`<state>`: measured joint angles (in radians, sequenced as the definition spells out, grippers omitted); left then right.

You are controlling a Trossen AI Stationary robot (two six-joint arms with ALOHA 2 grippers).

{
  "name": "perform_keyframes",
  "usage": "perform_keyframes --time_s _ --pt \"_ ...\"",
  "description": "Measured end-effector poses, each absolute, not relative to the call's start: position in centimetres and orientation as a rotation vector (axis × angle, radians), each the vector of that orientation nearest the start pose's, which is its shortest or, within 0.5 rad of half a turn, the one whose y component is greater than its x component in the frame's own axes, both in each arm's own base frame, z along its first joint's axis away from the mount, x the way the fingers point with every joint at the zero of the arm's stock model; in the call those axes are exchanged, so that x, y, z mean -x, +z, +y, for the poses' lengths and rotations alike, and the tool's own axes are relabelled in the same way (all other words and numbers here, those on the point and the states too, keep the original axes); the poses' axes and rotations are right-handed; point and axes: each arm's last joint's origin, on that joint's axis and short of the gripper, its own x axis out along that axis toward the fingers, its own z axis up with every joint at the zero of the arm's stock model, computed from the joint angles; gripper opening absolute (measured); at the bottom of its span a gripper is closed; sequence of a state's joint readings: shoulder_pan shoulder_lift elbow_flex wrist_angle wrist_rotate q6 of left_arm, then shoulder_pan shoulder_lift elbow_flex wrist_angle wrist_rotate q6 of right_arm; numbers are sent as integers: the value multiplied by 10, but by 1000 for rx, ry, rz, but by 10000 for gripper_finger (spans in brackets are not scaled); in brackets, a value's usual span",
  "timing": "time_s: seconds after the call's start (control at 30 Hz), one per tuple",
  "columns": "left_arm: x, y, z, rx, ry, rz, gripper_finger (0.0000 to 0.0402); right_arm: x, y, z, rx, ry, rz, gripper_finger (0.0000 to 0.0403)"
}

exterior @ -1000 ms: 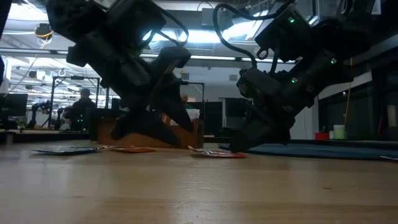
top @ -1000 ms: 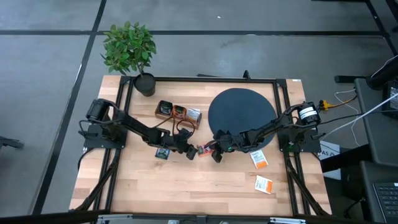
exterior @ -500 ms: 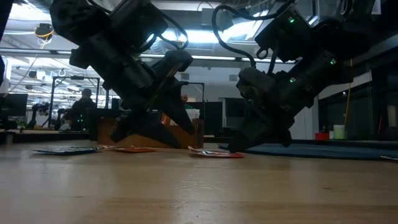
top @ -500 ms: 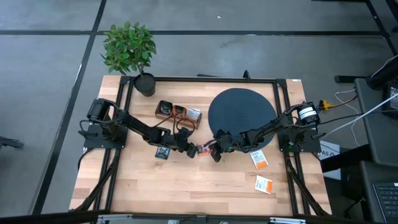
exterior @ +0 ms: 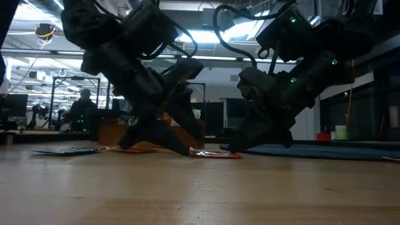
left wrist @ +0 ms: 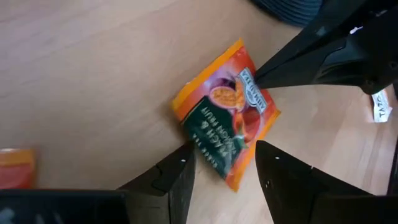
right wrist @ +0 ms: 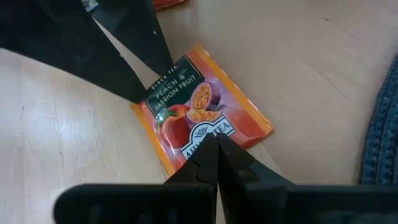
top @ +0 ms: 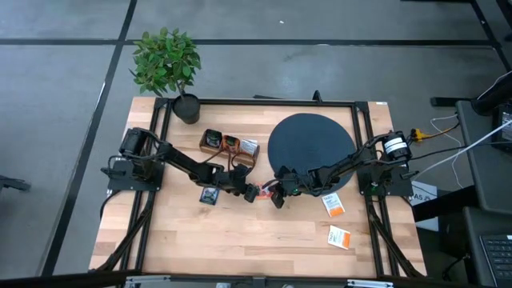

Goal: Pick & Place Tea
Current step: Put the right orange tea bag into the middle section of the wooden organizer

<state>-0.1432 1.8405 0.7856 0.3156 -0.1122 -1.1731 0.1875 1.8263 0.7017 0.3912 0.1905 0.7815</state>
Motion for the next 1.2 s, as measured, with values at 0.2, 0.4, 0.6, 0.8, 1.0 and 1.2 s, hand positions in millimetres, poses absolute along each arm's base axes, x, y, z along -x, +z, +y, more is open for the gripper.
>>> perform_keyframes --time_s 0.2,0.4,0.6,0.8,1.0,1.2 --pt "-336 109 -41 1032 386 659 163 -314 99 54 -607 -281 676 3" --pt "-336 110 -41 1034 383 658 163 -314 100 54 -603 -280 675 3" --pt "-337 111 -41 1036 377 647 153 -314 100 54 -603 -279 673 3" --pt "-337 111 -41 1022 371 646 123 -314 101 54 -606 -276 665 3" --pt "-337 111 -40 1007 378 640 100 -316 103 54 -603 -260 637 3" --pt "-337 111 -40 998 382 634 81 -317 104 54 -596 -256 634 3"
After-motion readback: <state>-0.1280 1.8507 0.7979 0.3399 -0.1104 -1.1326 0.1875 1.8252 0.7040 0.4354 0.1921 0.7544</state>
